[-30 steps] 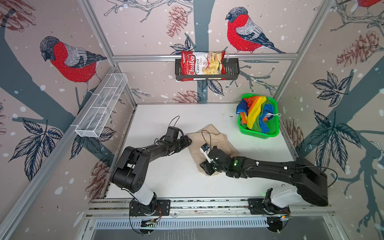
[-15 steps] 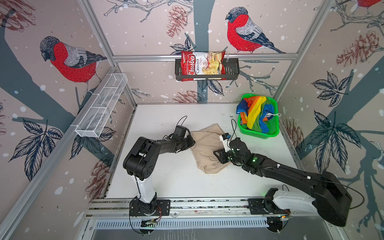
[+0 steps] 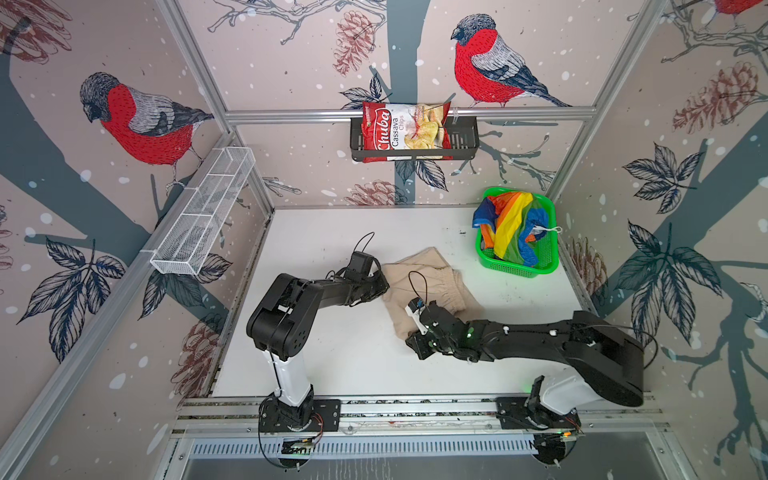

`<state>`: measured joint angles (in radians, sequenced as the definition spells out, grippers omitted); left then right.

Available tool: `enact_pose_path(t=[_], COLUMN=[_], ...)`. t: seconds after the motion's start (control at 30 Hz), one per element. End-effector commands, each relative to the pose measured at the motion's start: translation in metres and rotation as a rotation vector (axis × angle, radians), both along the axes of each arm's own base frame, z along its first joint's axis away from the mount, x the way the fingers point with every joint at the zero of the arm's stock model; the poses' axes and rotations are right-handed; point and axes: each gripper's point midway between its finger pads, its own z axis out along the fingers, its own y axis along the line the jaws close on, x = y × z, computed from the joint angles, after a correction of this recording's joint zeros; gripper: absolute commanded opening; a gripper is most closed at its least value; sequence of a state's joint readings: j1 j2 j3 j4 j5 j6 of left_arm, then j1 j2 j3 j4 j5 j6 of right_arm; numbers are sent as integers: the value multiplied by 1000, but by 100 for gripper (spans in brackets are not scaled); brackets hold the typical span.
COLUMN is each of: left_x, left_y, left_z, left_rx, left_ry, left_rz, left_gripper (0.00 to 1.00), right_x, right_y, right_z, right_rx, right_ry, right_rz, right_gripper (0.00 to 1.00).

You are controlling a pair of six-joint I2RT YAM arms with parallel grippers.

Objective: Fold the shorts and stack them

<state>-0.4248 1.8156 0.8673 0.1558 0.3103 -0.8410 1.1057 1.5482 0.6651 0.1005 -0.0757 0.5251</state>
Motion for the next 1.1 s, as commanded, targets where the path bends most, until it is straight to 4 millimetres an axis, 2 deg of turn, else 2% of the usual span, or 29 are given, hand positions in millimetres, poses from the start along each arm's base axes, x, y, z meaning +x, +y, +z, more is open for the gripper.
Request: enact_pose_path(t=[0.0,0.1,0.13,0.17,0.2,0.23,0.33,0.53,0.63,0.7,0.73,0.8,0.87,0.93,0.97,1.0,1.07], left_x=[-16,-14,-14,-14,-14,-13,-9,6,15,18,18,19,31,38,41,45,50], left_y=[12,12,11,11,11,10,10,12,13,17,19,25,30,41,50,59,72], left_z=[-14,-12,-12,-12,-12,-13,-13,-15,-15,-16,-16,-16,-4,4,8,15,30], left_rx=[59,56,57,56,55,55,65,96,101,108,111,122,121,129,138,139,131], left_ry=[77,69,68,69,69,72,70,63,58,60,61,63,35,24,22,12,-16], left_rz=[18,17,16,15,14,14,11,18,24,30,32,36,39,43,55,73,95], left_gripper=[14,14,14,14,14,14,14,8,4,3,3,2,3,8,16,28,59], right_x=[9,13,16,17,17,15,-7,-68,-80,-79,-78,-75,-68,-56,-48,-40,-21], right_y=[17,19,18,15,13,12,8,-6,-6,1,5,13,16,15,13,9,-4], right_z=[7,6,5,4,5,5,1,-37,-45,-44,-42,-33,-20,1,15,28,53], right_rx=[57,63,60,57,63,65,40,-68,-91,-90,-88,-72,-73,-59,-42,-17,39], right_ry=[-21,-24,-29,-34,-39,-41,-55,-4,-7,-20,-30,-56,-95,-146,-170,-188,-213], right_rz=[-9,-32,-48,-66,-71,-66,-8,120,135,141,144,148,148,126,105,83,21], right_gripper=[27,26,19,7,1,1,0,1,1,6,15,40,47,50,51,53,55])
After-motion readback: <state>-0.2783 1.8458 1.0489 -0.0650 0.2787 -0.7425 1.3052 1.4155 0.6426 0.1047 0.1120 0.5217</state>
